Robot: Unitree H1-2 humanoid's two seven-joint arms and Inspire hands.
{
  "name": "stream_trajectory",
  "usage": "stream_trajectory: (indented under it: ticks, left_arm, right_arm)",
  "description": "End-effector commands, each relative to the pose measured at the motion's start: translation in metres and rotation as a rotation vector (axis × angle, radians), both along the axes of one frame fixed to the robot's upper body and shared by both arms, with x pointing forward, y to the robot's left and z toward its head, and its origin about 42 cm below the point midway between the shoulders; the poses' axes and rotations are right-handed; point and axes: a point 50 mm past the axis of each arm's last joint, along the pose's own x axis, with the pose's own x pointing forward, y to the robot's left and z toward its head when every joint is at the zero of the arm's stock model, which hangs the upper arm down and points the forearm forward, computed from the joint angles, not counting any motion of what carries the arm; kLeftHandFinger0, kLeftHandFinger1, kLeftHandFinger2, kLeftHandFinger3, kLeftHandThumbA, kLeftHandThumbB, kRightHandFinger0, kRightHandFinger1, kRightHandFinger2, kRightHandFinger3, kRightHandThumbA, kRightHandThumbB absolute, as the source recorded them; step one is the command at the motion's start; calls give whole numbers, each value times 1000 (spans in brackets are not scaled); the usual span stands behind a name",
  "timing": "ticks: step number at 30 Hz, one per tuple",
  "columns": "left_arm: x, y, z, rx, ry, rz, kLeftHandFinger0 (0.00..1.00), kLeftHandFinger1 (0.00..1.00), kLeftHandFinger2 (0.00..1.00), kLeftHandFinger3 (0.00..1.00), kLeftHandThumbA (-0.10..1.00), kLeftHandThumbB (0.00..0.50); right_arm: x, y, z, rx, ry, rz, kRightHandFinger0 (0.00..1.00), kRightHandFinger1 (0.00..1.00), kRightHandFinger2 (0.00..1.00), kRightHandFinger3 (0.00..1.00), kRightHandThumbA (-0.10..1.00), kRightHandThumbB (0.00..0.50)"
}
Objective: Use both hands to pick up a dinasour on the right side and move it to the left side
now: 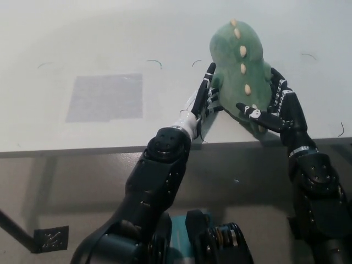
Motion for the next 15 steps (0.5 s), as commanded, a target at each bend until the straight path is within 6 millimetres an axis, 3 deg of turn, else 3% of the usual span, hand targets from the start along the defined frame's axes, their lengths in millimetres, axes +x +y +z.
stream_trajectory:
  ticks: [1,3,5,15]
  left_arm:
    - [-4,-54,38,7,-68,-98,1000,1000,1000,1000,1000,363]
    - [-5,-59,41,-12,-74,-110,1000,1000,1000,1000,1000,370]
    - [-9,-66,42,-35,-74,-127,1000,1000,1000,1000,1000,357]
    - [-8,-67,43,-24,-84,-138,1000,1000,1000,1000,1000,367]
  right_arm:
    - [15,22,33,-17,-116,44,1000,1000,1000,1000,1000,34]
    - [15,22,33,-29,-122,30,1000,1000,1000,1000,1000,36]
    - [16,22,31,-28,-122,22,1000,1000,1000,1000,1000,91]
    - [20,21,29,-18,-142,8,1000,1000,1000,1000,1000,98]
